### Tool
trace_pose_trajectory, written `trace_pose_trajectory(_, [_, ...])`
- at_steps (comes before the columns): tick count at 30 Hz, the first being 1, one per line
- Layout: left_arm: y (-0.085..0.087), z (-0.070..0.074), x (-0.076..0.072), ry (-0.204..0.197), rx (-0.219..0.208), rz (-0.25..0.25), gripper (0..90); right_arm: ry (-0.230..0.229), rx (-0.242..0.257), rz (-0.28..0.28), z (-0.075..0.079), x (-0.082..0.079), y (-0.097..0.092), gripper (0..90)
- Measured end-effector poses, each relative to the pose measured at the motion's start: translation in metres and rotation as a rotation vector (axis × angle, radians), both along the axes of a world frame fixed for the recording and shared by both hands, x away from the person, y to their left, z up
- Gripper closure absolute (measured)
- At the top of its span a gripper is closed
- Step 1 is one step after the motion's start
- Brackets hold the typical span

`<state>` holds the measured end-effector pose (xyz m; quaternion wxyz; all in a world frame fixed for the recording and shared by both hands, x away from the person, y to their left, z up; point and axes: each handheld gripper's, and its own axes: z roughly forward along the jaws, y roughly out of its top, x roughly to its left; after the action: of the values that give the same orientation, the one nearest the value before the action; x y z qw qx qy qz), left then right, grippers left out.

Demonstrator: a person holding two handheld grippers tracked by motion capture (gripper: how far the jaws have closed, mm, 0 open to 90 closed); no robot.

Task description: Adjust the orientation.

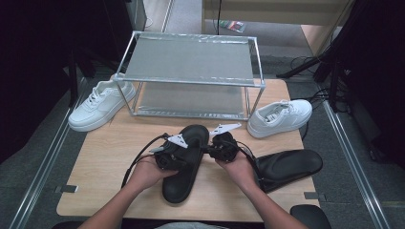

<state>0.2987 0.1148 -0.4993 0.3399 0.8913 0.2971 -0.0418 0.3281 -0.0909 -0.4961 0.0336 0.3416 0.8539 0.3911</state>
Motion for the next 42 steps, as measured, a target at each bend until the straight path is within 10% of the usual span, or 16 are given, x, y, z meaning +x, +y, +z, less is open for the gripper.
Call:
trace_pose_trajectory(12, [-0.004, -0.004, 0.008, 0.025, -0.048, 0.043, 85.7, -0.025, -0.012, 0.008, -0.001, 0.010, 0.013, 90.0])
trace_pose_trajectory(18, [0.009, 0.004, 0.013, 0.037, -0.069, 0.084, 67.4, -0.023, -0.003, 0.001, 0.002, 0.009, 0.010, 90.0])
trace_pose_trajectory(29, [0.042, 0.030, 0.021, -0.046, -0.088, 0.068, 38.7, -0.033, 0.065, -0.028, 0.008, 0.002, -0.006, 69.0])
trace_pose_trajectory(42, [0.059, 0.044, 0.036, -0.059, -0.112, 0.098, 30.6, -0.047, 0.117, -0.052, 0.008, -0.024, -0.007, 50.6])
